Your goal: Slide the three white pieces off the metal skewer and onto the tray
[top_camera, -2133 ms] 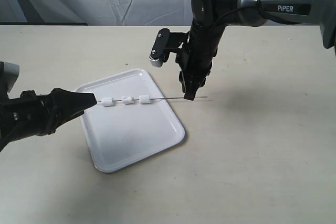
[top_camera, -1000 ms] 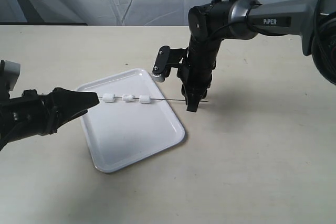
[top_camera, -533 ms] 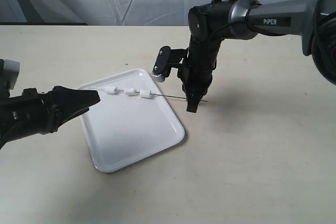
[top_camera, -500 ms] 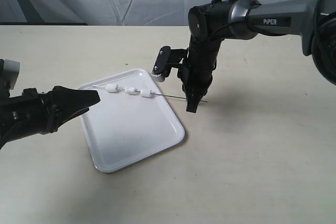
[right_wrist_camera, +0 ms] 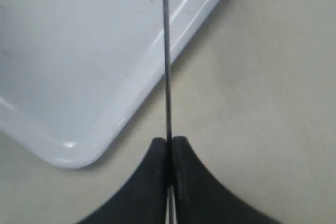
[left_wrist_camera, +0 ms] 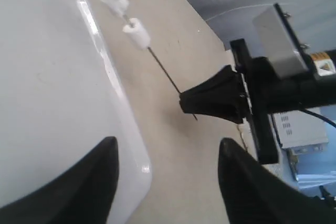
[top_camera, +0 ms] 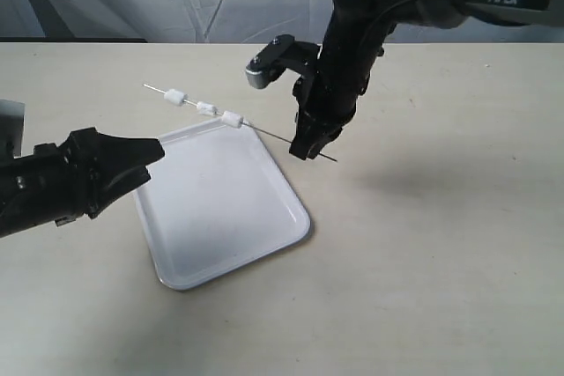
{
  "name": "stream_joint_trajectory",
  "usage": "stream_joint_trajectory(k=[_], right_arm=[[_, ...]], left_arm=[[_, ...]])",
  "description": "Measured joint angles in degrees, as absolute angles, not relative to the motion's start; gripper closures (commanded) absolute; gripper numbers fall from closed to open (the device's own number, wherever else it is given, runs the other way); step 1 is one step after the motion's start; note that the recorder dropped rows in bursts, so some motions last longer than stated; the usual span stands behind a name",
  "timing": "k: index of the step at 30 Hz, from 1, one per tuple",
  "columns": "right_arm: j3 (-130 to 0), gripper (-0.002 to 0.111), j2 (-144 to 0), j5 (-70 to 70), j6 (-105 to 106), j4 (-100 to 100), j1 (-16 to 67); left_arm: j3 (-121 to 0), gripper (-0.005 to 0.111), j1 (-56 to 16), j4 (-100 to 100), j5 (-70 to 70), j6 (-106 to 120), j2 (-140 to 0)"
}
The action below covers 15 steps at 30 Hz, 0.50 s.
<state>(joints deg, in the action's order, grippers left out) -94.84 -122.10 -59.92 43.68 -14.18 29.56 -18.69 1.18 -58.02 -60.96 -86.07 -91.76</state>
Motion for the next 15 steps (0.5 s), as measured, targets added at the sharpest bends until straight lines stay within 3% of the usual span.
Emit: stream_joint_trajectory(k=[8,15], right_arm=[[-94.01,0.109,-115.69,-68.98,40.72,-21.65,29.30],[-83.67,0.109,-109.68,-69.49,40.37,-24.98,29.30]], left_arm=[[-18.69,0.052,1.18,-49.19,-61.40,-94.22,-91.76],[-18.69,0.052,1.18,-46.87,-68.16,-99.24,-91.76]])
